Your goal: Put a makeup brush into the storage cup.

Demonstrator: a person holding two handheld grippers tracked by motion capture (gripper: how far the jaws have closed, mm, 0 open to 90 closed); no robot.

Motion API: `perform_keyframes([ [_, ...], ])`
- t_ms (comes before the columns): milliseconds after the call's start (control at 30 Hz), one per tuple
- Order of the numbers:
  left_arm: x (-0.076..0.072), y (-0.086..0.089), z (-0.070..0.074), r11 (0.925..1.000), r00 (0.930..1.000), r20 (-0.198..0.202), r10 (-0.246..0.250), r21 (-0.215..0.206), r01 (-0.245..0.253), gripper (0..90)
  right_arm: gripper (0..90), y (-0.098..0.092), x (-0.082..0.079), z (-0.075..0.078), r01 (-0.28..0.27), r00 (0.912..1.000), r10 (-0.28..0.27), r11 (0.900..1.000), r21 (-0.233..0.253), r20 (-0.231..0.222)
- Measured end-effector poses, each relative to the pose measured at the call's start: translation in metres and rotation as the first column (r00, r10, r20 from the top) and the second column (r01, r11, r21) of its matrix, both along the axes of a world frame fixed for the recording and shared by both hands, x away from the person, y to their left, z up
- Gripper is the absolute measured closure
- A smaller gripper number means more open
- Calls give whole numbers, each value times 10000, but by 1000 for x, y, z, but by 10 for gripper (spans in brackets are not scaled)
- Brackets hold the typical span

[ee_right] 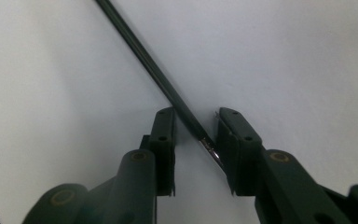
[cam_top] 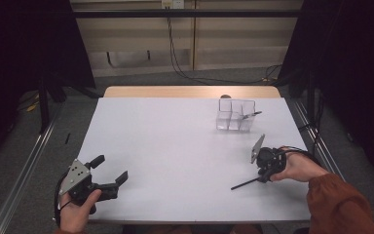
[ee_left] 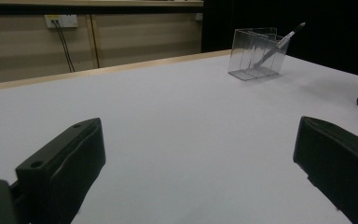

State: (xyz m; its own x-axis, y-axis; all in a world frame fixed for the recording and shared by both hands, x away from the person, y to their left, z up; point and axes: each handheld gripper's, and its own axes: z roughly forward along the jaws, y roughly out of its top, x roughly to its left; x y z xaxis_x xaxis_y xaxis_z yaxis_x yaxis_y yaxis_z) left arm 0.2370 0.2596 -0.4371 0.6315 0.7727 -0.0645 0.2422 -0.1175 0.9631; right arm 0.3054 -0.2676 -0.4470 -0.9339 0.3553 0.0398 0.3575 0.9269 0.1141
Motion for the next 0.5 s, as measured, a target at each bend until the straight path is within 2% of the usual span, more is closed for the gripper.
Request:
perform_keyframes([
  [267, 0, 0, 0, 10000, 10000, -11, 46, -14, -46, 22, 813, 0, 0, 0, 86, 9998, -85, 9999, 106, -153],
  [500, 0, 0, 0, 10000, 10000, -38, 24, -18, -24, 21, 867, -1, 1, 0, 147, 9995, -142, 9998, 168, -288],
])
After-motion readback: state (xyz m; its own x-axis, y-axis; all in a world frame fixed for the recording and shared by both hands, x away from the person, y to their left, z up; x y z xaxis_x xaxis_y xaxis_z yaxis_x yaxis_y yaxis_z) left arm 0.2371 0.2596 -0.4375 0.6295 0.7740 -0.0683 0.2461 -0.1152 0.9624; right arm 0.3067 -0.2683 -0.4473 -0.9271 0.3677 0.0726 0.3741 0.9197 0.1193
